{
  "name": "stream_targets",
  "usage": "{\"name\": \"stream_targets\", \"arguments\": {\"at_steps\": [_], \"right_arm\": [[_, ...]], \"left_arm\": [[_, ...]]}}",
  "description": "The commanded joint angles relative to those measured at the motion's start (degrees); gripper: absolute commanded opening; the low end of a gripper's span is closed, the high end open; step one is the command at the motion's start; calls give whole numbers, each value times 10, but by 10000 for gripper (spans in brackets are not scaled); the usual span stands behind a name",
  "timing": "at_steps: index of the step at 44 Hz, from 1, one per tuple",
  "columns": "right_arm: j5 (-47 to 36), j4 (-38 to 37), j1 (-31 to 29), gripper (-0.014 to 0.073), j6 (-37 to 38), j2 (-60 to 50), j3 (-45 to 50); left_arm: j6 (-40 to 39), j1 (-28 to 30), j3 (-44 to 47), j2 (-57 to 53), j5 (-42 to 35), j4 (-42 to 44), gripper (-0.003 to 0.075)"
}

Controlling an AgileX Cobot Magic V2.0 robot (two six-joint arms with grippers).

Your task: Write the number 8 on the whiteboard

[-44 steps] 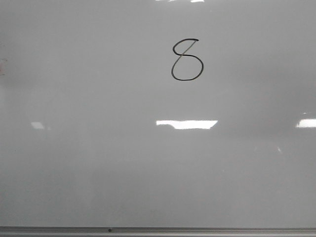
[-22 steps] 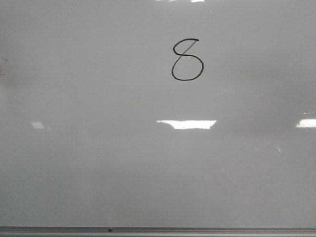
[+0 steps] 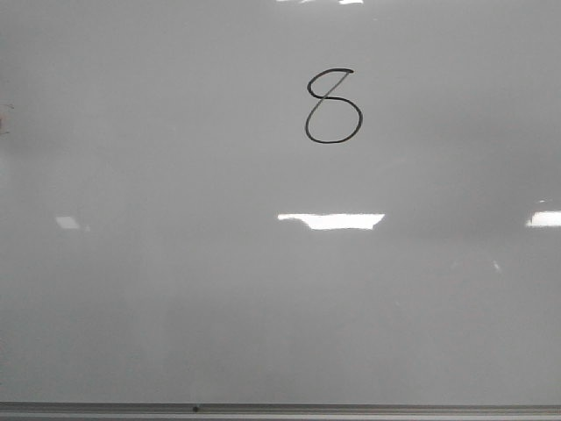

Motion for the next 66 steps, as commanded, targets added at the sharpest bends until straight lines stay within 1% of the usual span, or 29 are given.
{"name": "stream_targets", "arguments": {"at_steps": [1, 2, 6, 8, 13, 17, 21, 25, 33, 35, 36, 41, 45, 49, 58, 66], "right_arm": [[-32, -8, -3, -118, -2, 1, -13], [-32, -8, -3, -118, -2, 1, -13], [-32, -8, -3, -118, -2, 1, -13], [-32, -8, -3, -118, -2, 1, -13], [-32, -8, -3, -118, -2, 1, -13], [-32, -8, -3, -118, -2, 1, -13], [-32, -8, -3, -118, -2, 1, -13], [-32, -8, -3, -118, -2, 1, -13], [-32, -8, -3, -118, -2, 1, -13], [-32, -8, -3, -118, -2, 1, -13], [-32, -8, -3, -118, -2, 1, -13], [-33, -8, -3, -118, -2, 1, -13], [-32, -8, -3, -118, -2, 1, -13], [-33, -8, -3, -118, -2, 1, -13], [-32, -8, -3, -118, -2, 1, -13], [-32, -8, -3, -118, -2, 1, -13]], "left_arm": [[0, 38, 1, -31, -56, -6, -19], [3, 44, 9, -38, -63, -15, -19], [82, 88, 64, -90, -133, -62, -19], [107, 109, 99, -119, -175, -73, -19], [100, 155, 186, -192, -256, -76, -19], [98, 181, 263, -243, -312, -82, -19], [98, 204, 349, -300, -389, -88, -19], [68, 217, 425, -351, -455, -89, -19], [66, 223, 529, -430, -546, -103, -19], [66, 223, 542, -444, -554, -103, -19], [68, 223, 539, -445, -537, -102, -19], [69, 223, 540, -440, -552, -96, -19], [69, 223, 540, -443, -544, -97, -19], [53, 228, 540, -443, -543, -93, -19], [24, 242, 540, -443, -542, -50, -19], [13, 242, 540, -443, -542, -49, -19]]}}
